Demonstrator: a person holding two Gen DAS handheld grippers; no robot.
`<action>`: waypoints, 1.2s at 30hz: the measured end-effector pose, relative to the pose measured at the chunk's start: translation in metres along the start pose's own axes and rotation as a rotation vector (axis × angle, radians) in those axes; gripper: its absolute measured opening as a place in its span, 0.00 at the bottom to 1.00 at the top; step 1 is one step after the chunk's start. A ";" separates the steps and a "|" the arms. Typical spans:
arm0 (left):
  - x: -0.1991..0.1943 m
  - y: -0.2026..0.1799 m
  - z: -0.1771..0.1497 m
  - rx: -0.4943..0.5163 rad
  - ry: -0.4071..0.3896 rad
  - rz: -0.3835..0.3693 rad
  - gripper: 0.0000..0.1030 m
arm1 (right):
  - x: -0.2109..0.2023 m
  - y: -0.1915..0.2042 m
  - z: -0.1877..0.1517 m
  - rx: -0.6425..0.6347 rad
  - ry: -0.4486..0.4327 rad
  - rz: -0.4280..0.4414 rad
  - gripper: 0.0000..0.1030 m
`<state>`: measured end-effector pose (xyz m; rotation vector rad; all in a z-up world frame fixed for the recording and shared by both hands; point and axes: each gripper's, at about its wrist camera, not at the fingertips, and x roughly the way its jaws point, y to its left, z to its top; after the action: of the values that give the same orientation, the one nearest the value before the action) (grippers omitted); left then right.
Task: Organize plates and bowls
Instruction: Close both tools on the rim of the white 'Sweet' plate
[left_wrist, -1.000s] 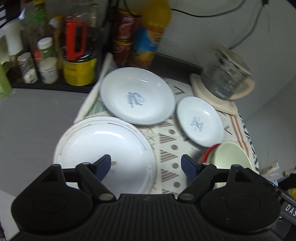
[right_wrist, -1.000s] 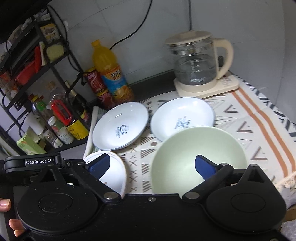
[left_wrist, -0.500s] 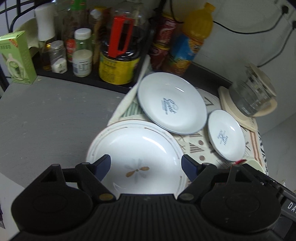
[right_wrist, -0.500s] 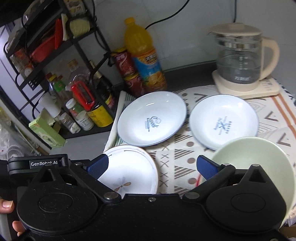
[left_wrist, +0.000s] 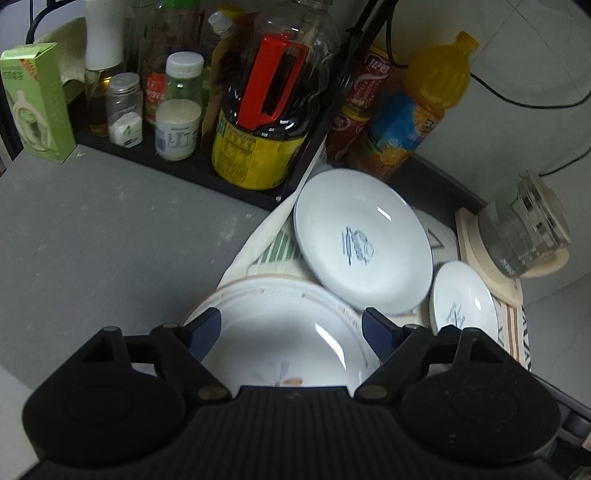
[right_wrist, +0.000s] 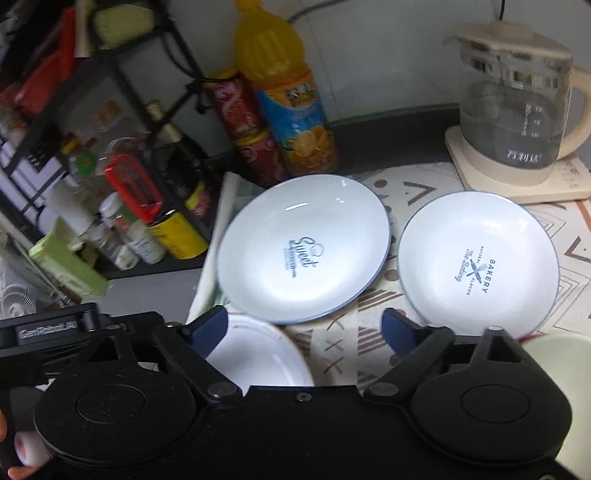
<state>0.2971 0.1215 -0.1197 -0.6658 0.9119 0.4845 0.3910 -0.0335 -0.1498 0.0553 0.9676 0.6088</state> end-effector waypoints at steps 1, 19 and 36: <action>0.004 -0.001 0.004 -0.006 -0.004 -0.003 0.79 | 0.006 -0.003 0.003 0.014 0.008 0.001 0.79; 0.104 -0.003 0.051 -0.077 0.067 -0.017 0.56 | 0.104 -0.019 0.031 0.095 0.178 -0.092 0.67; 0.163 0.001 0.061 -0.127 0.135 -0.047 0.13 | 0.126 -0.025 0.035 0.125 0.133 -0.213 0.27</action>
<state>0.4171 0.1824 -0.2303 -0.8415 0.9958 0.4627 0.4825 0.0172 -0.2324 0.0226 1.1238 0.3582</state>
